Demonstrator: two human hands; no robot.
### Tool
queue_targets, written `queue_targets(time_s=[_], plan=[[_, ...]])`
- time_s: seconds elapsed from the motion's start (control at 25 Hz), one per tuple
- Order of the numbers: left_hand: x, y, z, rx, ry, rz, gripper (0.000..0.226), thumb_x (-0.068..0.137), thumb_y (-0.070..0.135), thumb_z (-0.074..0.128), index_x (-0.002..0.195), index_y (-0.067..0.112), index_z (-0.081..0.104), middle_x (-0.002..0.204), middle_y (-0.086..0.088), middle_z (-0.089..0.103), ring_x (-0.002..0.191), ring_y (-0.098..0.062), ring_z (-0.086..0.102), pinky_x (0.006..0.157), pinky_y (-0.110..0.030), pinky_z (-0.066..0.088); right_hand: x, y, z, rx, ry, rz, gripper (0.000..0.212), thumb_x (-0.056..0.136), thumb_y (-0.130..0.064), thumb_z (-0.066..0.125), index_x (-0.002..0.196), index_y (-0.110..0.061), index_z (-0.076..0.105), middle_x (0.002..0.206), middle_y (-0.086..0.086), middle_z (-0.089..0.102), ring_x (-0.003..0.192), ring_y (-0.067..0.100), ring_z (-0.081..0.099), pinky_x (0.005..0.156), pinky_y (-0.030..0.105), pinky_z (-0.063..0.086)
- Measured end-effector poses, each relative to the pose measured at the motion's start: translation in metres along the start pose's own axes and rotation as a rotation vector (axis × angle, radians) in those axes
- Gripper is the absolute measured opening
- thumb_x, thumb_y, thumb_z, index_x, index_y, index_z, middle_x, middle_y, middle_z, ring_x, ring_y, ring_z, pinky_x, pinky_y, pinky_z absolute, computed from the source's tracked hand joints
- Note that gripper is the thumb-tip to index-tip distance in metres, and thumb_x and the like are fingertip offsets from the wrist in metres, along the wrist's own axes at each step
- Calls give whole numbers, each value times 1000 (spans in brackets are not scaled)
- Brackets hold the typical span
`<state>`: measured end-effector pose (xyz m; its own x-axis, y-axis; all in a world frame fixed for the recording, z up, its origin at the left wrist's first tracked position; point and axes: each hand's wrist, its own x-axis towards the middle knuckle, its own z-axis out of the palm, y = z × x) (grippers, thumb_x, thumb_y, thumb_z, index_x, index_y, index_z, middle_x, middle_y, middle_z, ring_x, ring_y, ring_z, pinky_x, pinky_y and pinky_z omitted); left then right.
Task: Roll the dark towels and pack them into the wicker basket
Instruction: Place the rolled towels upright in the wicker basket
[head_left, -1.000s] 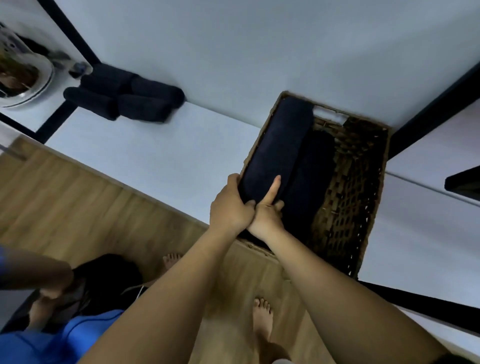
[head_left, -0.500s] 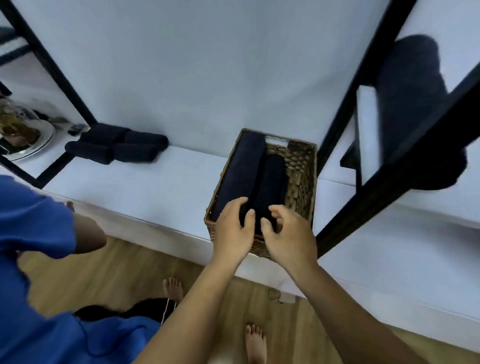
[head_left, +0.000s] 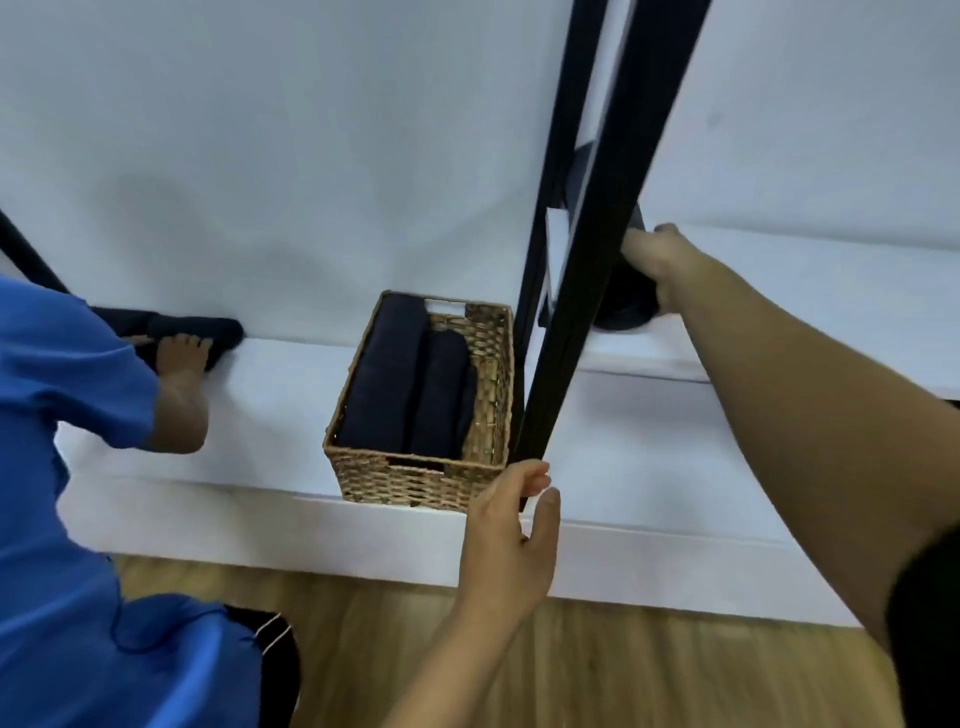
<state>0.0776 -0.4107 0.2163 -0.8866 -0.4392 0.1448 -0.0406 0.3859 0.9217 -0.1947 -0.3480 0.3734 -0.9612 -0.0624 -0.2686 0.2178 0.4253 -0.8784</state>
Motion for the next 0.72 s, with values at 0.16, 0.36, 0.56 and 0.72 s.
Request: queue_targets(time_s=[0.16, 0.36, 0.56, 0.72], plan=[[-27, 15, -4, -70, 1, 12, 20, 98, 20, 58, 117, 27, 62, 104, 17, 66, 104, 3, 59, 80, -6, 44, 1, 12, -10, -68, -15, -66, 76, 64, -36, 75, 130, -16, 43, 114, 7, 61, 90, 26, 66, 75, 40, 57], [-38, 45, 20, -171, -31, -53, 23, 101, 23, 52, 122, 23, 62, 115, 13, 65, 108, 5, 58, 89, -10, 45, -70, 57, -58, -74, -62, -116, 57, 70, -33, 68, 121, -27, 44, 108, -4, 60, 94, 20, 65, 82, 37, 56], [-58, 98, 71, -474, -68, -195, 33, 99, 38, 47, 129, 29, 54, 128, 7, 61, 118, -9, 59, 102, -31, 48, -183, 132, -107, -11, -82, -168, 70, 66, -36, 69, 132, -37, 45, 107, -10, 61, 95, 17, 64, 80, 35, 56], [-98, 118, 88, -806, -136, -415, 37, 99, 35, 54, 136, 28, 47, 123, 1, 68, 108, -17, 68, 91, -37, 55, -270, 198, -133, 72, -160, -138, 71, 60, -38, 70, 126, -45, 42, 107, -11, 66, 92, 17, 69, 81, 42, 59]])
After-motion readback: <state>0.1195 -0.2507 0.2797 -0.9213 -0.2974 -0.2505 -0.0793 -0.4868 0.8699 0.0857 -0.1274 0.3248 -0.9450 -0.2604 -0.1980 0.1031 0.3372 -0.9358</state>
